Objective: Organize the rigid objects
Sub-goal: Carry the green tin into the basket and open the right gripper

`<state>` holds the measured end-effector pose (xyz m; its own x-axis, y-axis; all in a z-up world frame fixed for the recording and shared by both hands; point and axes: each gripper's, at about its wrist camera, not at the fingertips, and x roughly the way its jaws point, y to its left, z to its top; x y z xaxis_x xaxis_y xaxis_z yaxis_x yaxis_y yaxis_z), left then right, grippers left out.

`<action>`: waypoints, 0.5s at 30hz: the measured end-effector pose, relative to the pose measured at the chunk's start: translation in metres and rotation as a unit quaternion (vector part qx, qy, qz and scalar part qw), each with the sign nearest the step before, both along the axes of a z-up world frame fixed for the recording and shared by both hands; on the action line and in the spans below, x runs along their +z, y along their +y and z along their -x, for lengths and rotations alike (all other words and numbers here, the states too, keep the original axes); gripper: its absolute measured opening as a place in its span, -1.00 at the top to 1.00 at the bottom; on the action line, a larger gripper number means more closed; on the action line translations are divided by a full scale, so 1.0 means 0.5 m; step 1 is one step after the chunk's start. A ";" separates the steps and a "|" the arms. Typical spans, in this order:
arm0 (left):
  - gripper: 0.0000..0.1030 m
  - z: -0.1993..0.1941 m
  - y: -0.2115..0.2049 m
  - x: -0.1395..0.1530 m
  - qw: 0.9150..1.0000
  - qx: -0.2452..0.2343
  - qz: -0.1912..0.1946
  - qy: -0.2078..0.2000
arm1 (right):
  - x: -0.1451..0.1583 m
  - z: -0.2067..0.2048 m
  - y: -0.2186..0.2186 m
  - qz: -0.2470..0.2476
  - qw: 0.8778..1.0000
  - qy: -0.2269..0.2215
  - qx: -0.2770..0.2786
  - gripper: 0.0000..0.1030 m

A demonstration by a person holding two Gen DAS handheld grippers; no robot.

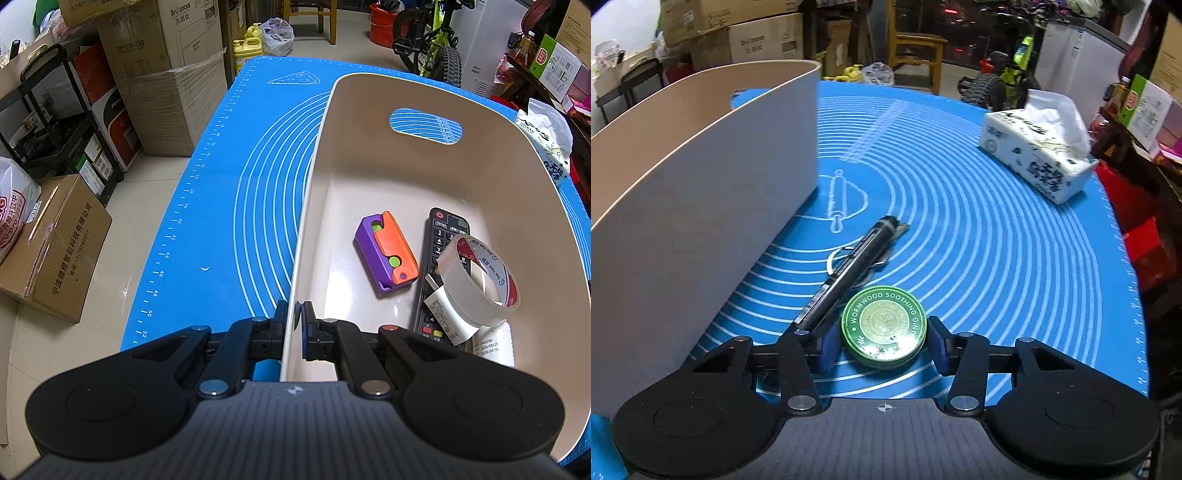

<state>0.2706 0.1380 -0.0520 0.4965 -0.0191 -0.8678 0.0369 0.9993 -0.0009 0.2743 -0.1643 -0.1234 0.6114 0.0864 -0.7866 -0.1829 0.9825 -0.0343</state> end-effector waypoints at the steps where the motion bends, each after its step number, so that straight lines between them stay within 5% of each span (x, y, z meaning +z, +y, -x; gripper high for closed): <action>1: 0.84 0.000 0.000 0.000 1.000 0.000 0.000 0.000 | 0.005 0.001 -0.003 0.001 1.000 -0.002 -0.007 -0.06; 15: 0.84 0.000 0.000 0.000 1.000 0.000 0.000 0.000 | 0.164 0.029 0.018 0.000 0.992 -0.121 -0.044 -0.06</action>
<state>0.2706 0.1379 -0.0521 0.4963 -0.0192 -0.8679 0.0374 0.9993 -0.0007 0.2598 -0.1553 -0.0414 0.7869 0.0251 -0.6166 -0.0834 0.9943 -0.0659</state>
